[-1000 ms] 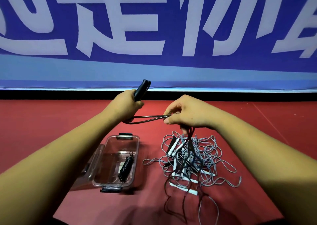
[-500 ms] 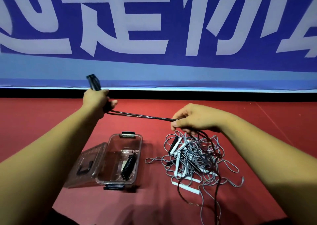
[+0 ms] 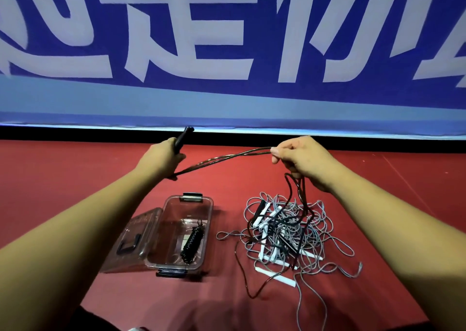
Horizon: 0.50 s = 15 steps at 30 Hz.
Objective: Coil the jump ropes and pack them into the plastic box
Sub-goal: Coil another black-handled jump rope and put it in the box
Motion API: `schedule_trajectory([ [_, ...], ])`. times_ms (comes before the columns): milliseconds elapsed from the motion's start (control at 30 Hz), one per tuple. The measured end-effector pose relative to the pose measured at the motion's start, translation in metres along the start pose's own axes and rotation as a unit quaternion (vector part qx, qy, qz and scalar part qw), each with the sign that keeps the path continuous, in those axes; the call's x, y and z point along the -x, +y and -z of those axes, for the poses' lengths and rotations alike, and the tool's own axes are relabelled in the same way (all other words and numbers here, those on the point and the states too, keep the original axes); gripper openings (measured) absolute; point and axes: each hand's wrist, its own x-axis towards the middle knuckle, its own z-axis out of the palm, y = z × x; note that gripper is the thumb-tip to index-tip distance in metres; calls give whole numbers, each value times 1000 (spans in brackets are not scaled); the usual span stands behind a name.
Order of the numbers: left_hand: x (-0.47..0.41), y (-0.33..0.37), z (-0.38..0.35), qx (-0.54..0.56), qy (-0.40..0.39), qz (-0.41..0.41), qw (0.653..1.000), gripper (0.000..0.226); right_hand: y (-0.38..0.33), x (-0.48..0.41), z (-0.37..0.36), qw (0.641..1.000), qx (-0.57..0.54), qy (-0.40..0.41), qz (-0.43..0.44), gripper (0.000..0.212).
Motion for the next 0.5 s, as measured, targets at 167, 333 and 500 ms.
schedule_trajectory([
  [167, 19, 11, -3, 167, -206, 5, 964, 18, 5, -6, 9, 995, 55, 84, -5, 34],
  [333, 41, 36, 10, 325, -358, -26, 875, 33, 10, -8, 22, 981, 125, 151, -12, 34],
  [500, 46, 47, 18, 320, -437, -99, 835, 46, 15, -9, 29, 973, 174, 148, -34, 30],
])
